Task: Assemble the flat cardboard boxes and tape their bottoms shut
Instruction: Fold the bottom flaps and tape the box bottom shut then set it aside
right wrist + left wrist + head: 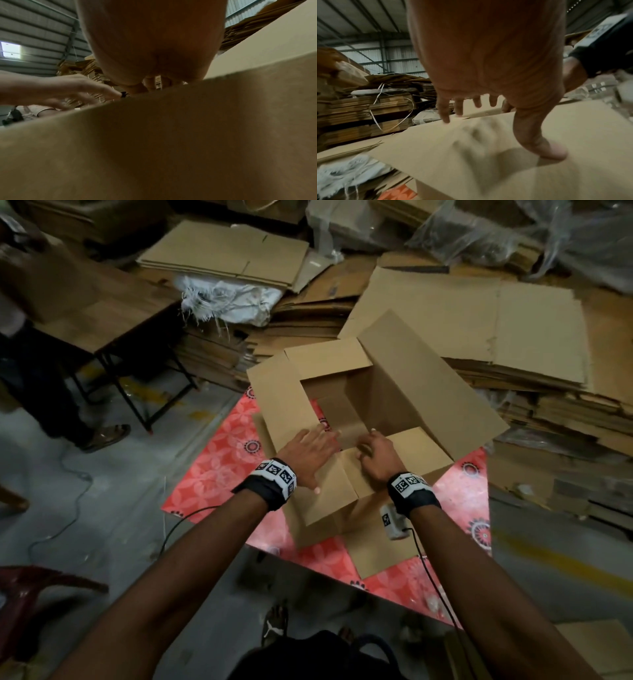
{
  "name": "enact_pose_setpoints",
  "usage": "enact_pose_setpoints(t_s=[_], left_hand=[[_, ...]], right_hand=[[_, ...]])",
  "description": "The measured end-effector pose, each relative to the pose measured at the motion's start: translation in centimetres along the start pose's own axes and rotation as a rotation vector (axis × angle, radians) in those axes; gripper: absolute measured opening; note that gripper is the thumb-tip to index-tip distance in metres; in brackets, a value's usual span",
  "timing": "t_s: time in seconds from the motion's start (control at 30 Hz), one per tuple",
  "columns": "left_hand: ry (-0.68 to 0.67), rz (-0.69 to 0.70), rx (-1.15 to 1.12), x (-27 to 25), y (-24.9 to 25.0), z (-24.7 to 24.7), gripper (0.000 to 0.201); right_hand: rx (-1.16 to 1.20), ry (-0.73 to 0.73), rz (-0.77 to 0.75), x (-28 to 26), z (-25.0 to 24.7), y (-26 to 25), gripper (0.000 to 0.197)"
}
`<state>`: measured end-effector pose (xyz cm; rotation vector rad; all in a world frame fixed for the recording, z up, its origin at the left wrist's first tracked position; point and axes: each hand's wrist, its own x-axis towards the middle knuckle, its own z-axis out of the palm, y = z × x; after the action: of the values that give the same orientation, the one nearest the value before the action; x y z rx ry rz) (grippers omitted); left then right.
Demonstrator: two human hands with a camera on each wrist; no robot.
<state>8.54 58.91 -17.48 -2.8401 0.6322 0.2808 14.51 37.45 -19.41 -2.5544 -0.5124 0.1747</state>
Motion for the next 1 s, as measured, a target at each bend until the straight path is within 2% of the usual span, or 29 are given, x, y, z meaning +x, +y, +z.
enact_pose_setpoints(t_s=[0.07, 0.27, 0.43, 0.6, 0.7, 0.83, 0.93, 1.0], left_hand=[[-0.021, 0.028, -0.028, 0.6, -0.6, -0.1, 0.125], [0.03, -0.04, -0.079, 1.5, 0.1, 1.1, 0.131], [0.073, -0.064, -0.064, 3.1, 0.9, 0.4, 0.126], [0.146, -0.096, -0.047, 4.8, 1.9, 0.1, 0.122], [0.183, -0.093, -0.059, 5.6, 2.0, 0.2, 0.12], [0.218, -0.092, -0.056, 6.4, 2.4, 0.4, 0.116], [0.234, -0.093, -0.046, 6.9, 2.8, 0.4, 0.115], [0.238, -0.09, -0.045, 7.3, 3.1, 0.3, 0.116]], right_hand=[[0.006, 0.025, 0.001, 0.0, -0.7, -0.4, 0.033], [0.07, 0.148, -0.092, -0.7, -4.8, -0.9, 0.028], [0.222, 0.365, -0.183, -3.5, -8.1, -0.2, 0.027], [0.317, 0.579, -0.108, -8.3, -9.5, 3.0, 0.023], [0.317, 0.688, -0.053, -12.1, -8.3, 5.4, 0.019], [0.37, 0.8, 0.064, -16.2, -4.4, 8.3, 0.018], [0.377, 0.809, 0.131, -17.4, -1.4, 10.0, 0.036], [0.373, 0.726, 0.191, -17.6, 0.1, 10.8, 0.057]])
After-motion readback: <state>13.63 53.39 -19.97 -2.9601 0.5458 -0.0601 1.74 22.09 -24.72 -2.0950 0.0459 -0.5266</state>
